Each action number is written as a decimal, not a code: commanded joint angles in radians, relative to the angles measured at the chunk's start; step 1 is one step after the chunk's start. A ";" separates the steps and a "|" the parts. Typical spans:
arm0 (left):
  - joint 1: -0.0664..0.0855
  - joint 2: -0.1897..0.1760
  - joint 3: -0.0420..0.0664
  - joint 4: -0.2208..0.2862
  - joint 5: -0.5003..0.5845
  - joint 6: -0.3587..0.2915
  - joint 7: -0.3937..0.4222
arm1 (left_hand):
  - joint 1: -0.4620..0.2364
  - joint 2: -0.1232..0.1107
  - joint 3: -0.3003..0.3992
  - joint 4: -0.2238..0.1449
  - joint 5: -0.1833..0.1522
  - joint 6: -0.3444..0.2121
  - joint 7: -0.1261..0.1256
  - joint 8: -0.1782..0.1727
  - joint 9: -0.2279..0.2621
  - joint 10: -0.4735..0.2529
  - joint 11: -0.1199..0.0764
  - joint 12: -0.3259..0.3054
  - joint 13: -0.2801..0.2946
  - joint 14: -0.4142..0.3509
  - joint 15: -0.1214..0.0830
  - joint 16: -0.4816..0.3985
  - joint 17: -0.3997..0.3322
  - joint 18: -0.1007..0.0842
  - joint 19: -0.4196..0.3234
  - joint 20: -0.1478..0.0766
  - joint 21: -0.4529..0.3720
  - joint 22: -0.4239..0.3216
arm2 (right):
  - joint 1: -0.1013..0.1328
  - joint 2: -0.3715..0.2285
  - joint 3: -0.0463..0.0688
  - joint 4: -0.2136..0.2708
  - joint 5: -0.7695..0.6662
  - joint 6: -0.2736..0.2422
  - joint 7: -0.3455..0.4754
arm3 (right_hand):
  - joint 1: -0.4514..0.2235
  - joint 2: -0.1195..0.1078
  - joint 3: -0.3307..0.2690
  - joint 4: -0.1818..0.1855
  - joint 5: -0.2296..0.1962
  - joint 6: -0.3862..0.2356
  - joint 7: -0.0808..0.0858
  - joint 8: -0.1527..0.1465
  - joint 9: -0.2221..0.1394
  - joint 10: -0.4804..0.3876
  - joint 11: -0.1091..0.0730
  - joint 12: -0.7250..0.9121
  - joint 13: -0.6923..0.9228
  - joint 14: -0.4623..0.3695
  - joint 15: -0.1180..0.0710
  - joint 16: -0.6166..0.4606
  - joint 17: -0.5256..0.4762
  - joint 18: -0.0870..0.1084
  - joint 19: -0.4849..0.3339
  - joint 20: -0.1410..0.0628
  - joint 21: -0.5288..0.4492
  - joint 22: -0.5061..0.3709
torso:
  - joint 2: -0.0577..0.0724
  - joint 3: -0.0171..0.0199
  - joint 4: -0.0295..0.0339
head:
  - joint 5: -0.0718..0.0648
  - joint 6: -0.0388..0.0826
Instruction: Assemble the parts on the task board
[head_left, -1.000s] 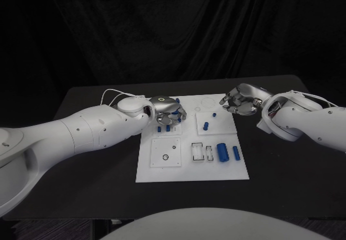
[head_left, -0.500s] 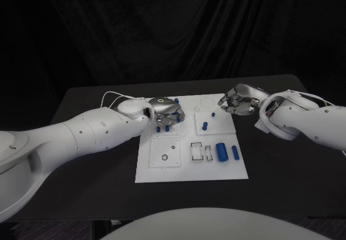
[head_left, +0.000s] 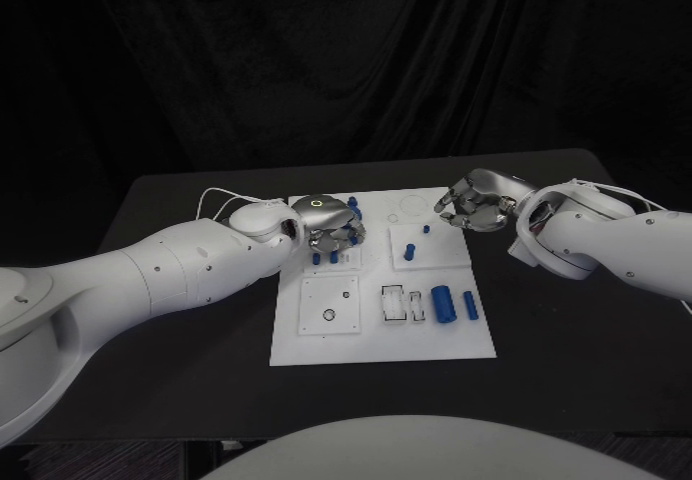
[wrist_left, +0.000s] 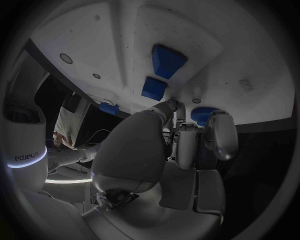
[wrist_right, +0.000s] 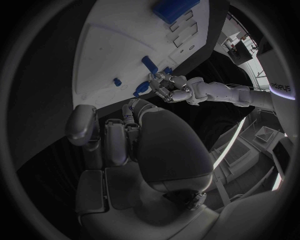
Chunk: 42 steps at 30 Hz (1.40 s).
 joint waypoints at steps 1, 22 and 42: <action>-0.003 -0.015 -0.001 0.018 -0.007 -0.092 0.040 | -0.002 0.011 -0.002 -0.009 0.009 0.013 0.003 0.004 0.001 0.022 -0.006 0.008 0.001 -0.007 -0.011 -0.002 0.002 -0.009 0.001 -0.001 -0.002 0.166 | 0.001 -0.003 0.001 0.000 0.000 0.016 -0.020 | -0.005 0.009 0.006 0.001 0.003 -0.004 0.001 -0.005 0.000 -0.002 0.000 -0.004 0.038 0.036 0.008 -0.007 -0.001 0.005 0.002 0.001 -0.005 0.131 | 0.000 0.0000 0.0001 | -0.002 0.000; 0.076 -0.168 0.000 0.194 -0.007 -0.084 0.004 | -0.008 0.006 0.000 -0.027 0.013 0.045 0.007 -0.005 -0.006 0.071 -0.006 -0.021 -0.040 0.005 -0.017 -0.005 0.000 -0.012 0.014 -0.011 0.008 0.168 | 0.001 -0.012 0.000 -0.004 0.007 0.035 -0.025 | -0.005 0.011 0.008 0.001 0.003 -0.004 0.002 -0.005 0.000 -0.006 0.001 -0.008 0.033 0.034 0.008 -0.011 -0.006 0.006 0.000 0.001 -0.011 0.130 | 0.000 -0.0002 0.0001 | 0.011 0.000; 0.031 -0.153 -0.002 0.130 -0.007 -0.026 -0.025 | -0.015 0.005 0.000 -0.027 0.008 0.036 0.011 -0.017 -0.013 0.076 -0.001 -0.032 -0.052 -0.003 -0.013 -0.012 -0.013 -0.010 0.008 -0.012 0.000 0.166 | -0.001 -0.010 0.000 -0.007 0.007 0.047 -0.028 | -0.005 0.012 0.010 0.001 0.002 -0.003 0.002 -0.005 0.000 -0.008 0.001 -0.010 0.029 0.033 0.008 -0.013 -0.009 0.007 -0.002 0.001 -0.017 0.128 | 0.000 -0.0003 0.0001 | 0.008 0.000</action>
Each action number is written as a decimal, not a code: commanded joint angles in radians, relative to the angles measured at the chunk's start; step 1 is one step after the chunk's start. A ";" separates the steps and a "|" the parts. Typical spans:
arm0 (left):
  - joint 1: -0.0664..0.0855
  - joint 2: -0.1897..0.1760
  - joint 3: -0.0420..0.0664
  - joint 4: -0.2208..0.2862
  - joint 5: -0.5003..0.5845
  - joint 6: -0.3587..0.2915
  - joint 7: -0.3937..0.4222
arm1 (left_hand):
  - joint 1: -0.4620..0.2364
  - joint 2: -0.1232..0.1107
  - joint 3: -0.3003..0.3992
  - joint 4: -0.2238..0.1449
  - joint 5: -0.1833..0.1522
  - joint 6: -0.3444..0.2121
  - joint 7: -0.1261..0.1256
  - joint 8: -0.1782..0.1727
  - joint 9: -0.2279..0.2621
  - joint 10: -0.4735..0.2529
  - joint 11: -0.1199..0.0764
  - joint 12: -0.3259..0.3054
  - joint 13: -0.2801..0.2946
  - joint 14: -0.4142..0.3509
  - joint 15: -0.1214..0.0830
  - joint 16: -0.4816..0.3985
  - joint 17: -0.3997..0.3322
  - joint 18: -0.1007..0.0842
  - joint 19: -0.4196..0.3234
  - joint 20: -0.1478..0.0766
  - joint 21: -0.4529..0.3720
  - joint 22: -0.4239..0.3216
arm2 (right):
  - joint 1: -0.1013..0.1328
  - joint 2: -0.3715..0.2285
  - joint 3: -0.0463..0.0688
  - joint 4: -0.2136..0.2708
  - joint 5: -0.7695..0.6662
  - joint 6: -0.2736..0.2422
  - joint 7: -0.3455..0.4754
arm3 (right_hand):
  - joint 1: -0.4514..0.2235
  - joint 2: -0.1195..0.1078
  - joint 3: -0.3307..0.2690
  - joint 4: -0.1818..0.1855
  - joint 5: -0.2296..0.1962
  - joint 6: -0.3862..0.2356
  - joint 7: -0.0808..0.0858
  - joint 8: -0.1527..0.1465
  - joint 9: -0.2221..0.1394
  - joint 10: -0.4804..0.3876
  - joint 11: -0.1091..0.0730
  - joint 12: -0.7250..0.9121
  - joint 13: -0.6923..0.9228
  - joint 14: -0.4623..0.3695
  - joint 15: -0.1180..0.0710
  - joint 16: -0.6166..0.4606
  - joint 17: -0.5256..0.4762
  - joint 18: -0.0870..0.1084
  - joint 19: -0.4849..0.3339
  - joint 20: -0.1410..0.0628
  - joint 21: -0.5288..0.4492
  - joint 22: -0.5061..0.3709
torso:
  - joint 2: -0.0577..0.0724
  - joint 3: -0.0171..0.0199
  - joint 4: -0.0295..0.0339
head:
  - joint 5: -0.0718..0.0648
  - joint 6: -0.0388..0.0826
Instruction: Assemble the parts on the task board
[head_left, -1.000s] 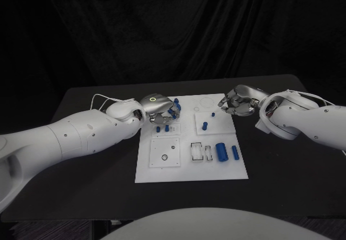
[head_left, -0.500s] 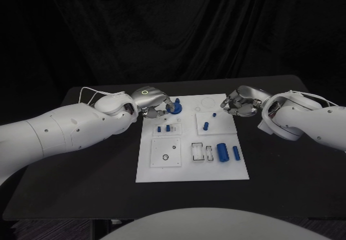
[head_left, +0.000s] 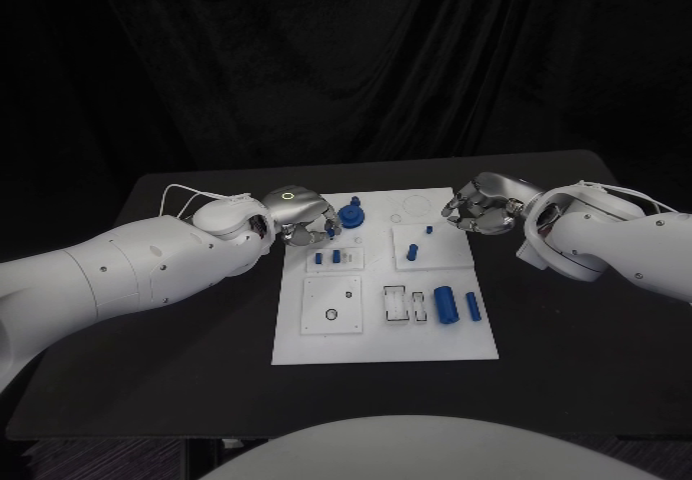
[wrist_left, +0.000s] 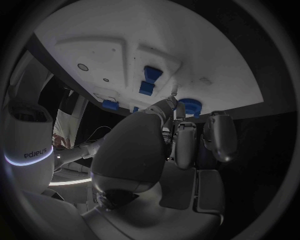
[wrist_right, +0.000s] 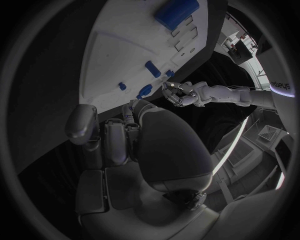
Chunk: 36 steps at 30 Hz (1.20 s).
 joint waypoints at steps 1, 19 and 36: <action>-0.004 0.004 0.001 -0.005 0.000 0.023 -0.007 | -0.011 0.001 0.000 -0.005 -0.004 -0.005 0.001 -0.004 0.000 0.003 0.003 -0.004 -0.002 -0.005 0.003 -0.007 -0.002 -0.010 -0.005 0.001 -0.004 0.166 | -0.001 0.000 0.001 -0.001 0.000 0.010 -0.016 | -0.001 0.008 0.005 0.001 0.002 -0.003 0.002 -0.005 0.000 -0.008 0.001 -0.006 0.030 0.033 0.008 -0.005 -0.001 0.007 -0.002 0.001 -0.004 0.128 | 0.000 0.0000 0.0001 | -0.002 0.000; -0.017 0.016 0.001 -0.024 0.000 0.035 -0.010 | -0.016 0.001 0.001 -0.005 -0.004 -0.011 0.001 -0.011 -0.005 -0.001 0.005 -0.018 -0.013 -0.018 0.006 -0.017 -0.021 -0.007 -0.016 0.001 -0.020 0.161 | -0.002 0.001 0.001 -0.002 0.000 0.013 -0.019 | 0.000 0.009 0.006 0.001 0.002 -0.004 0.002 -0.006 0.000 -0.010 0.000 -0.007 0.028 0.032 0.008 -0.006 -0.002 0.007 -0.002 0.001 -0.006 0.128 | 0.000 0.0000 0.0001 | -0.002 0.000; -0.020 0.033 0.001 -0.047 0.000 0.034 -0.012 | -0.015 0.005 0.004 -0.008 0.000 -0.012 -0.001 -0.012 -0.009 0.006 0.003 -0.021 -0.019 -0.031 0.006 -0.028 -0.042 -0.004 -0.027 0.001 -0.035 0.156 | -0.003 0.006 0.001 -0.004 0.000 0.023 -0.024 | 0.002 0.009 0.009 0.000 0.002 -0.005 0.002 -0.007 0.000 -0.011 0.001 -0.008 0.026 0.032 0.008 -0.007 -0.003 0.008 -0.004 0.001 -0.010 0.127 | 0.000 0.0001 0.0001 | -0.004 0.000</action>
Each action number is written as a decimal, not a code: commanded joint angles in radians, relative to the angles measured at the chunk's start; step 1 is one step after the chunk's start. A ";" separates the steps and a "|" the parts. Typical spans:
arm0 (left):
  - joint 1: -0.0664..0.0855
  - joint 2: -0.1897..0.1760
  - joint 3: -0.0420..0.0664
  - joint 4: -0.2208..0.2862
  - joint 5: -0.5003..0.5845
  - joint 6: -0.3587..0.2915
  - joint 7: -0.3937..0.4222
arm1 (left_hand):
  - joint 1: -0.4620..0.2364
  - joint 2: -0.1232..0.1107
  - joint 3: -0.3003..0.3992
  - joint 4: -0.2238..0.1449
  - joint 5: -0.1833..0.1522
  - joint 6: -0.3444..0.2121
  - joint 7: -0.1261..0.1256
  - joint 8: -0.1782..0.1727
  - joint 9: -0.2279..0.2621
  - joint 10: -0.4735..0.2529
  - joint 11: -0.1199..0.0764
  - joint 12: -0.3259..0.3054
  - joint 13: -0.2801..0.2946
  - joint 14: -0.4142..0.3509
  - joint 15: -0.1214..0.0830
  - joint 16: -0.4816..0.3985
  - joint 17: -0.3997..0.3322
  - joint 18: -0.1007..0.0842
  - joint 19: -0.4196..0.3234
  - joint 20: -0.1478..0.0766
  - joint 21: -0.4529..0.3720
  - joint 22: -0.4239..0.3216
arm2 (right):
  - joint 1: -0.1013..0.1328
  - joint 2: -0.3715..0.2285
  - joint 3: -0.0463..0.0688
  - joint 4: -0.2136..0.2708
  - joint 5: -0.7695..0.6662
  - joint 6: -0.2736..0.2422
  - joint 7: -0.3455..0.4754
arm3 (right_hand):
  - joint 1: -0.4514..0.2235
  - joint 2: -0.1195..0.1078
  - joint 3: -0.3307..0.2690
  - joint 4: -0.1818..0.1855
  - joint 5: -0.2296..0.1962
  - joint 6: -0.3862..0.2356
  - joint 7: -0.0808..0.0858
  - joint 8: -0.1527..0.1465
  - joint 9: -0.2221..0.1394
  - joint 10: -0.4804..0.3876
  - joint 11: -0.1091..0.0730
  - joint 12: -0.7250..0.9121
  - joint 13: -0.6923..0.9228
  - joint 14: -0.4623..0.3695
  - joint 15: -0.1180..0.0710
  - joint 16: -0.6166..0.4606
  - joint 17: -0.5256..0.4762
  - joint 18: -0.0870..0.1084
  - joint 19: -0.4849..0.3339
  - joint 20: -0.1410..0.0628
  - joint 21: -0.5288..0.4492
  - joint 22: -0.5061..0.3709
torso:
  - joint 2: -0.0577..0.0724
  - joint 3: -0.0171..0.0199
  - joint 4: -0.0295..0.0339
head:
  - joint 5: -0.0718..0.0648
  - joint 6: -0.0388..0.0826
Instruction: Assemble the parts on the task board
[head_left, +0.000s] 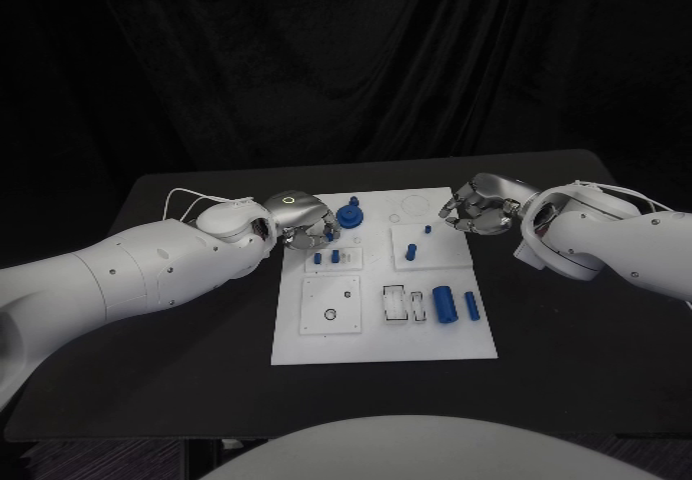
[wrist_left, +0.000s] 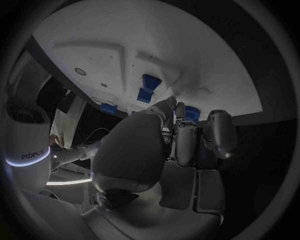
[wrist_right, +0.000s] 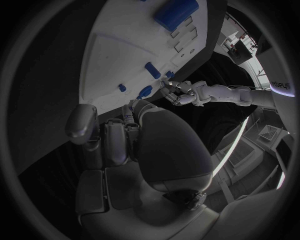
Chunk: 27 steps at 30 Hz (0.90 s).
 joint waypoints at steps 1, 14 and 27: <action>-0.004 0.007 0.000 -0.010 0.000 0.015 -0.005 | -0.009 0.001 0.002 -0.006 0.001 -0.007 -0.002 -0.004 -0.002 0.008 0.001 -0.007 -0.003 -0.009 0.000 -0.006 -0.008 -0.003 -0.010 -0.002 -0.008 0.155 | -0.002 0.001 0.001 0.000 -0.001 0.012 -0.019 | 0.002 0.010 0.003 0.000 0.002 -0.005 0.002 -0.003 0.000 -0.004 0.001 -0.004 0.026 0.032 0.008 -0.007 -0.001 0.008 -0.004 0.001 -0.006 0.127 | 0.000 0.0002 0.0001 | 0.000 0.000; -0.011 0.008 0.000 -0.017 0.000 0.048 -0.005 | -0.033 -0.037 0.018 -0.014 -0.016 -0.150 -0.067 -0.010 -0.093 -0.012 0.023 -0.086 -0.067 -0.051 0.017 -0.044 -0.068 0.007 -0.050 0.004 -0.071 0.140 | -0.002 0.002 0.001 0.000 -0.001 0.018 -0.023 | 0.003 0.011 0.005 -0.001 0.002 -0.005 0.002 -0.003 0.000 -0.005 0.001 -0.005 0.025 0.031 0.008 -0.009 -0.003 0.008 -0.005 0.001 -0.010 0.126 | 0.000 0.0002 0.0001 | -0.003 0.000; -0.014 0.004 0.000 -0.020 0.000 0.016 -0.015 | -0.046 -0.052 0.022 -0.015 -0.020 -0.225 -0.093 -0.009 -0.143 -0.040 0.030 -0.121 -0.089 -0.081 0.024 -0.066 -0.104 0.014 -0.075 0.009 -0.115 0.131 | -0.002 0.001 0.001 0.000 -0.001 0.024 -0.025 | 0.006 0.010 0.007 -0.004 0.003 -0.004 0.002 -0.003 0.000 -0.007 0.001 -0.007 0.022 0.030 0.009 -0.011 -0.006 0.009 -0.006 0.001 -0.015 0.125 | 0.000 0.0001 0.0001 | 0.000 0.000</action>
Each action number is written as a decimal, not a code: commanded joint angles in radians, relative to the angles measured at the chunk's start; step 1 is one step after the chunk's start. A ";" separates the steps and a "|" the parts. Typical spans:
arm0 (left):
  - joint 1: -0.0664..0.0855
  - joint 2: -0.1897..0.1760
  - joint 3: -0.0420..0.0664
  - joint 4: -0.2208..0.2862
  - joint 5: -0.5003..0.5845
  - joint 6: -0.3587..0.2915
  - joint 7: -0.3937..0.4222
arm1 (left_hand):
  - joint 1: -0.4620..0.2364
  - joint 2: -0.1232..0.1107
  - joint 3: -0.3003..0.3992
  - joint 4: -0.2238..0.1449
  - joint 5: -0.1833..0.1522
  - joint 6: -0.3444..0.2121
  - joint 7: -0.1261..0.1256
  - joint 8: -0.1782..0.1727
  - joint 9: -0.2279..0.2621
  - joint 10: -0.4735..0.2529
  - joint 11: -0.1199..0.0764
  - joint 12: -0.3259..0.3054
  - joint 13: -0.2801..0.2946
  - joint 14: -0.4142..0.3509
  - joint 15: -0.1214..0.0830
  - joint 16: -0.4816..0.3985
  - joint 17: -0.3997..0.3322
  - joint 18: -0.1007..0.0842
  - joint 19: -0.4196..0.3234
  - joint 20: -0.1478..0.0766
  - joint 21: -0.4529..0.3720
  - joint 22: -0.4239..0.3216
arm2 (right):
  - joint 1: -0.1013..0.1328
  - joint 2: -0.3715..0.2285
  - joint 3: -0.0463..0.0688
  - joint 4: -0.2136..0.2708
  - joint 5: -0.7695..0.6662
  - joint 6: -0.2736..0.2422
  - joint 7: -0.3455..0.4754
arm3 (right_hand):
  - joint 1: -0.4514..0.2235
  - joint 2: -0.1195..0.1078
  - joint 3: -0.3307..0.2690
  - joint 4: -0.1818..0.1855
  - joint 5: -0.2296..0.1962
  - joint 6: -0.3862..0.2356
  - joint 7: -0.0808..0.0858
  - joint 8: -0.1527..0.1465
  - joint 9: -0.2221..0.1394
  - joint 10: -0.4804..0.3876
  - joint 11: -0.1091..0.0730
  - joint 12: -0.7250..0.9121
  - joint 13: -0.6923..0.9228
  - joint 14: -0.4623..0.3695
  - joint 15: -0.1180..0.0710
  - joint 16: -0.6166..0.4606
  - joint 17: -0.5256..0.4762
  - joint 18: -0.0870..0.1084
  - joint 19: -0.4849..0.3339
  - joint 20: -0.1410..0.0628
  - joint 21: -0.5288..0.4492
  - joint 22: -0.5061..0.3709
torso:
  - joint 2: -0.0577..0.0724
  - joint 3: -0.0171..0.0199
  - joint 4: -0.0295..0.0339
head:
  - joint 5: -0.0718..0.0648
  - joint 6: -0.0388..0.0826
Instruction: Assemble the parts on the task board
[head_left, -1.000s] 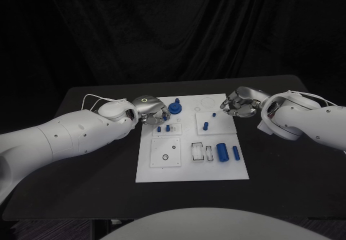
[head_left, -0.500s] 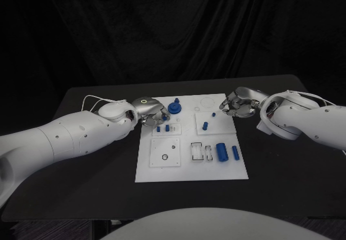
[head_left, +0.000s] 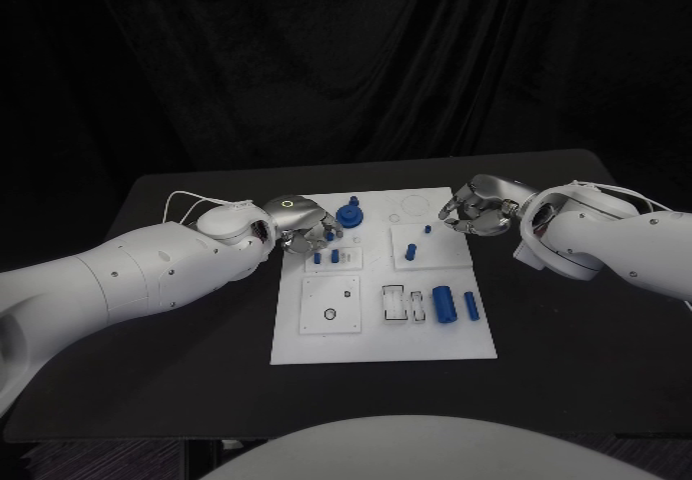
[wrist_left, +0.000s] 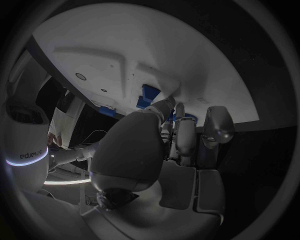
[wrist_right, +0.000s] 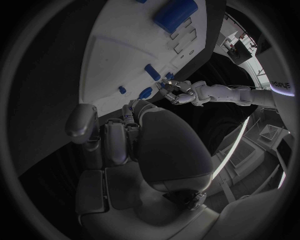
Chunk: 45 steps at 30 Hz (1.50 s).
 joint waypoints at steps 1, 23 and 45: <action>-0.003 -0.001 -0.001 -0.002 0.000 -0.018 -0.008 | -0.003 -0.009 0.004 0.003 -0.004 -0.013 -0.005 -0.004 -0.005 -0.010 0.000 -0.006 -0.005 -0.005 0.001 -0.004 -0.002 0.014 -0.006 0.000 -0.005 0.131 | -0.002 -0.001 0.001 0.001 -0.001 0.011 -0.017 | 0.002 0.006 0.005 -0.001 0.003 -0.004 0.002 -0.003 0.000 -0.007 0.002 -0.007 0.022 0.030 0.009 -0.006 -0.002 0.009 -0.006 0.001 -0.007 0.125 | 0.000 0.0000 0.0001 | 0.002 0.000; -0.004 -0.177 -0.001 0.092 0.096 -0.397 0.006 | -0.008 -0.009 -0.057 0.025 -0.021 -0.052 -0.053 0.003 -0.071 -0.227 -0.014 0.092 0.059 -0.553 0.023 -0.428 -0.451 0.083 -0.427 0.021 -0.571 0.006 | 0.007 -0.037 0.001 0.026 -0.001 -0.034 -0.003 | 0.003 -0.014 0.008 -0.005 0.001 0.001 0.006 -0.003 0.002 -0.057 0.008 -0.046 -0.031 0.014 0.014 -0.034 -0.032 0.017 -0.026 0.006 -0.059 0.113 | 0.000 -0.0010 0.0001 | 0.036 0.000; -0.042 -0.412 -0.001 0.374 1.278 0.300 0.535 | -0.194 0.220 -0.586 0.257 0.074 -0.437 -0.035 -0.030 -0.463 -0.758 -0.103 -0.228 -0.549 -1.317 0.038 -1.382 -1.158 0.026 -1.230 -0.044 -1.110 -0.969 | 0.083 -0.002 0.001 0.018 -0.453 0.156 -0.146 | 0.011 -0.109 -0.077 -0.014 -0.071 -0.090 -0.033 0.012 0.170 -1.000 0.103 -0.695 -0.703 -0.297 0.081 -0.292 -0.386 0.072 -0.249 0.072 -0.439 0.042 | 0.000 -0.0030 0.0001 | 0.020 0.000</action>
